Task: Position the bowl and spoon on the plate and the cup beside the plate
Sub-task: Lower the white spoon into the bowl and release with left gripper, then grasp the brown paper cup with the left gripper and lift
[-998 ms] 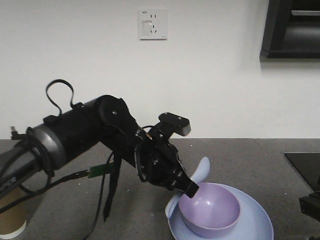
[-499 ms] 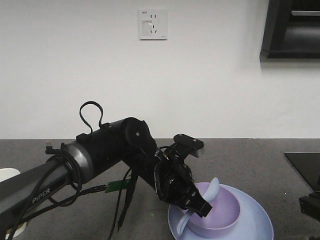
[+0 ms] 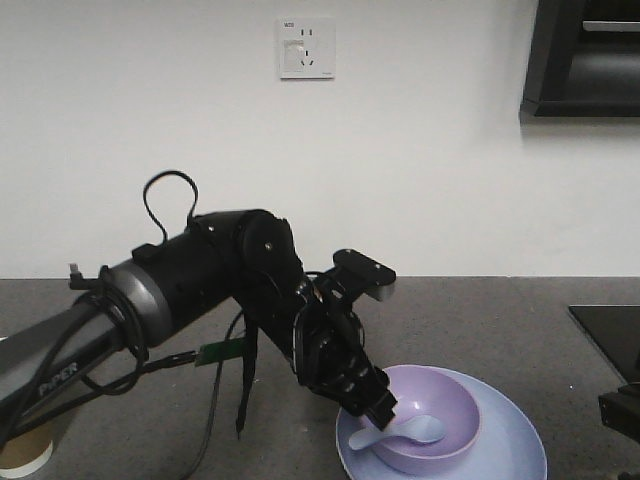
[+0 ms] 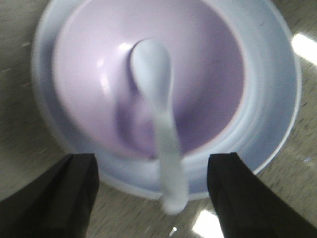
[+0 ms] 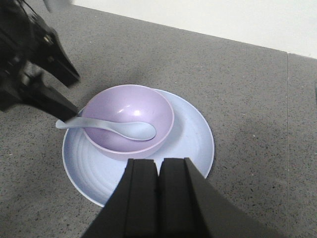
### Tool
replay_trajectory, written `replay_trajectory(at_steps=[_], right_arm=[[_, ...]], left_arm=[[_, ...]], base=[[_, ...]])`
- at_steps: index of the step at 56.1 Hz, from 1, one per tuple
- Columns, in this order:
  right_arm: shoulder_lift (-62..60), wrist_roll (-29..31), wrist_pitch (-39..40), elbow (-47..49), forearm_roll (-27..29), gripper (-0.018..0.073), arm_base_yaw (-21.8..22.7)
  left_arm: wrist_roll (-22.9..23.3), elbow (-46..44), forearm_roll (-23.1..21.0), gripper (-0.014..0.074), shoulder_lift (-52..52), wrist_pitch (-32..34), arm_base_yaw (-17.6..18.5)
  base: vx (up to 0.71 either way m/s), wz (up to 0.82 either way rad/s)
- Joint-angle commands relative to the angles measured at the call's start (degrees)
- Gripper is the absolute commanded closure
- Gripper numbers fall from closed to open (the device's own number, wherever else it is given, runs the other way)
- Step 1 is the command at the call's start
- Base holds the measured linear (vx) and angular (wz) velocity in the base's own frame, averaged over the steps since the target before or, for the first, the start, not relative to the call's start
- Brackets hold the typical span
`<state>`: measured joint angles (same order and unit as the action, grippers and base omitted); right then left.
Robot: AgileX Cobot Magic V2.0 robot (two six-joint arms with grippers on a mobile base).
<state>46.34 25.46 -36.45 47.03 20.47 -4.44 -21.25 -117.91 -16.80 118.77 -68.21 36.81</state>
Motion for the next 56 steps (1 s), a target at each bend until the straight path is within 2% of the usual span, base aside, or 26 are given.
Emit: replay_trajectory(at_steps=[1,9,13,16,23,38,48,56], right_arm=[[-0.44,0.18,4.25,1.62,0.74,0.0568,0.3],[-0.44,0.18,4.25,1.62,0.62,0.0568,0.3],[-0.44,0.18,4.25,1.62,0.62,0.0568,0.3],[-0.44,0.23,4.25,1.62,0.62,0.0568,0.3],[-0.39,0.23,4.25,1.62,0.62,0.0568,0.3],[-0.39,0.23,4.3,1.62,0.67,0.0568,0.3],[-0.39,0.18,4.3,1.62,0.78,0.0568,0.3],[-0.15,0.18,4.37,1.62,0.83,0.0568,0.3]], left_arm=[[5.08,-4.42,8.51,0.0006,-6.57,-2.92,0.06],[12.89,-4.65,24.48,0.0006,-11.5,-3.67,0.06],[14.71,-4.6,30.27,0.0006,-13.97,-3.67,-0.13],[15.31,-4.26,32.57,0.0006,-15.66,-3.67,-0.94],[15.5,-0.69,33.4,0.0006,-19.82,-3.67,-4.84],[13.98,11.91,33.76,0.0006,-26.52,-3.51,-17.77],[13.8,18.63,33.6,0.0006,-26.6,-2.11,-22.49],[13.37,24.06,31.92,0.0006,-26.6,0.08,-24.62]], base=[[0.0,0.0],[0.0,0.0],[0.0,0.0],[0.0,0.0],[0.0,0.0],[0.0,0.0],[0.0,0.0],[0.0,0.0]])
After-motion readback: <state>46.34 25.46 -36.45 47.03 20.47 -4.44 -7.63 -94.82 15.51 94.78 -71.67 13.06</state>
